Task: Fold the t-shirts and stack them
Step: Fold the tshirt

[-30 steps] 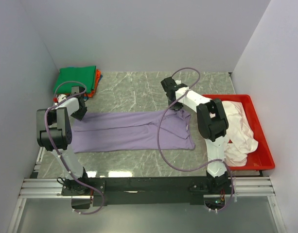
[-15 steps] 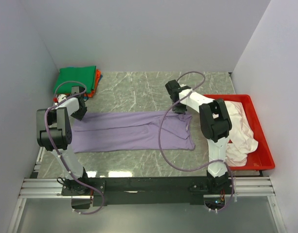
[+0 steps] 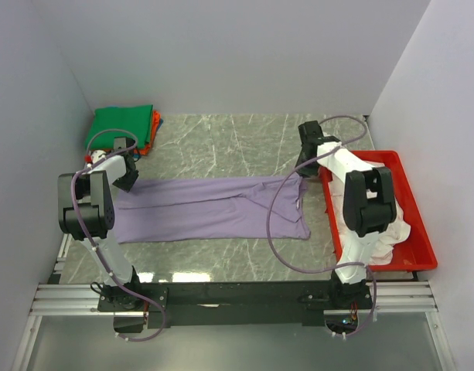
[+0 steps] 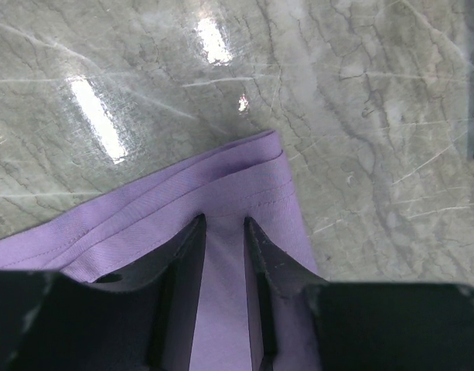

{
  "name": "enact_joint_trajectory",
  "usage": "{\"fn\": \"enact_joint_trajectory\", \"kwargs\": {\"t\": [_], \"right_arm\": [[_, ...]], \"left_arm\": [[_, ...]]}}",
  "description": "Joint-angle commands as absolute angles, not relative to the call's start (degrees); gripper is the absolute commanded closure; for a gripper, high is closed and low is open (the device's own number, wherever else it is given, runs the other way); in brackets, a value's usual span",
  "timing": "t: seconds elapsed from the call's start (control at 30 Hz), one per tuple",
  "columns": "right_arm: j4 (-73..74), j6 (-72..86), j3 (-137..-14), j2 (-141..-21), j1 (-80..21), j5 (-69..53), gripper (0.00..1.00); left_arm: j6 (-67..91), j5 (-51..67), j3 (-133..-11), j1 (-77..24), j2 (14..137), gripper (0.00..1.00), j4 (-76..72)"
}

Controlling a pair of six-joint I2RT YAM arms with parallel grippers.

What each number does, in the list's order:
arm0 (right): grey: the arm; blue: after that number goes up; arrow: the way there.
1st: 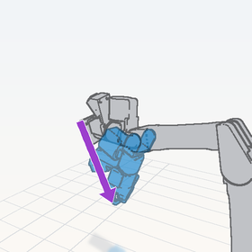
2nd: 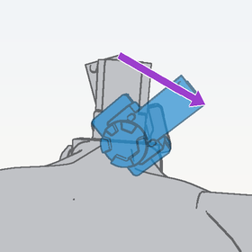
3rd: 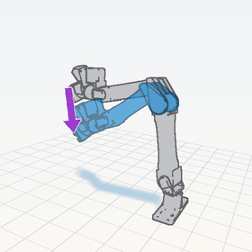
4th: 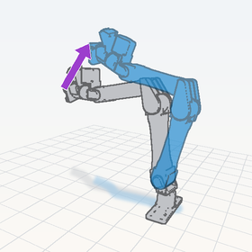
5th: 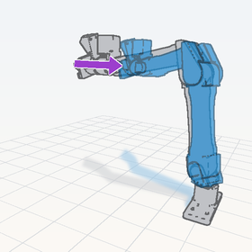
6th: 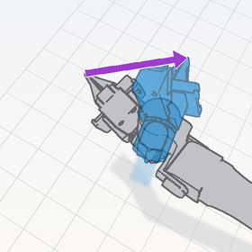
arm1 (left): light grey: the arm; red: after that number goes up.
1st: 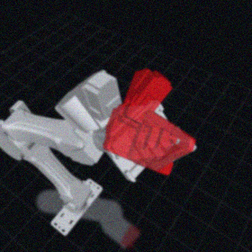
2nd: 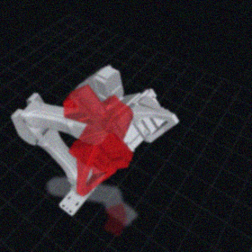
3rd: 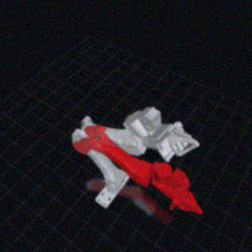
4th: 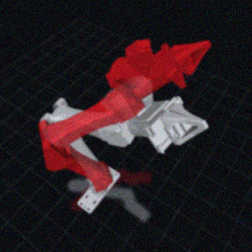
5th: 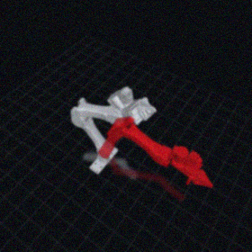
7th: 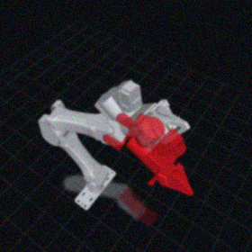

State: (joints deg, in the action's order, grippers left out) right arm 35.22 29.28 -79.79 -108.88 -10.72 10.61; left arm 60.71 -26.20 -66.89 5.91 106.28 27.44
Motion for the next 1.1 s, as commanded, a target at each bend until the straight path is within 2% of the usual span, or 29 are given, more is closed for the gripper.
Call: {"fn": "enact_joint_trajectory", "kwargs": {"t": [0.0, 0.1, 0.17, 0.2, 0.3, 0.7, 1.07], "right_arm": [[31.6, 31.5, -77.6, -103.5, -9.0, 8.4, 1.0], [30.6, 32.3, -76.1, -102.7, -7.8, 7.7, 1.0], [29.5, 33.0, -74.5, -101.3, -7.4, 7.9, 0.91], [29.0, 33.3, -73.9, -100.8, -7.1, 7.6, 0.82], [28.0, 33.5, -72.9, -99.1, -6.5, 6.9, 0.76], [24.3, 34.4, -70.1, -100.1, -6.7, 2.7, 0.69], [25.9, 32.9, -77.5, -109.1, -7.6, 3.0, 0.67]], "left_arm": [[60.6, -27.2, -66.7, 6.6, 108.3, 0.67, 29.4], [60.6, -27.3, -66.7, 6.5, 108.2, 0.67, 29.3], [60.4, -27.3, -66.7, 6.5, 108.2, 0.67, 29.3], [60.5, -27.2, -66.8, 6.6, 108.2, 0.67, 29.3], [60.5, -27.1, -66.8, 6.5, 108.4, 0.67, 29.2], [60.3, -26.8, -66.8, 6.5, 108.5, 0.67, 28.9], [60.4, -26.7, -66.8, 6.5, 108.6, 0.67, 28.9]]}}
